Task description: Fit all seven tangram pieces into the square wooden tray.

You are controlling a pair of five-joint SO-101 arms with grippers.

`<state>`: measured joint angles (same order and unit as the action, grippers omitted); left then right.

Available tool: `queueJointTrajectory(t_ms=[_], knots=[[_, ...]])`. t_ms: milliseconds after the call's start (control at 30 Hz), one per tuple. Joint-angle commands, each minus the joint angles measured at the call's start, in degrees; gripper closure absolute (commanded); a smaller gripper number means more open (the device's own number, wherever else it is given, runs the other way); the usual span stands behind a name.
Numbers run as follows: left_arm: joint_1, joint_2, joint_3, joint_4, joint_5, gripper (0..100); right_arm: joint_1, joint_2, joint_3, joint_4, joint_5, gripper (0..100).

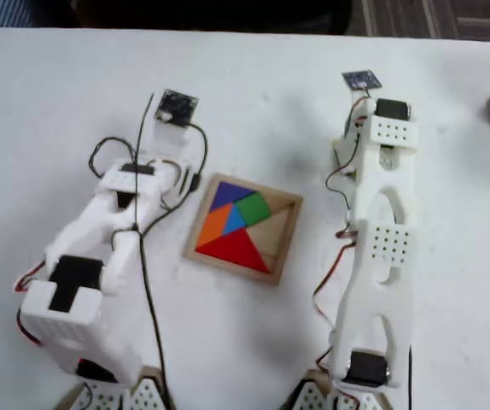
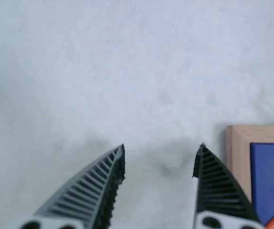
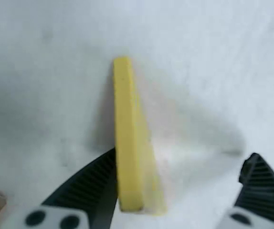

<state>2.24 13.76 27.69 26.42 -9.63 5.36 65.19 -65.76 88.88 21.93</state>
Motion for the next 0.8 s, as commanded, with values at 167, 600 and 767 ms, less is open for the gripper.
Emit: queueJointTrajectory(t_ms=[167,600,767], knots=[[-0.57,-0.31,-2.81,0.26,-0.18,76,-2.51,0.04,-3.08,-1.27,0.88,73.1],[-0.4,-0.31,-2.9,0.26,-0.18,76,-3.65,2.86,-6.42,5.76,8.7,98.1],[-0.48,-0.31,-2.9,0.26,-0.18,76,-3.47,2.24,-10.64,9.71,3.6,98.1]])
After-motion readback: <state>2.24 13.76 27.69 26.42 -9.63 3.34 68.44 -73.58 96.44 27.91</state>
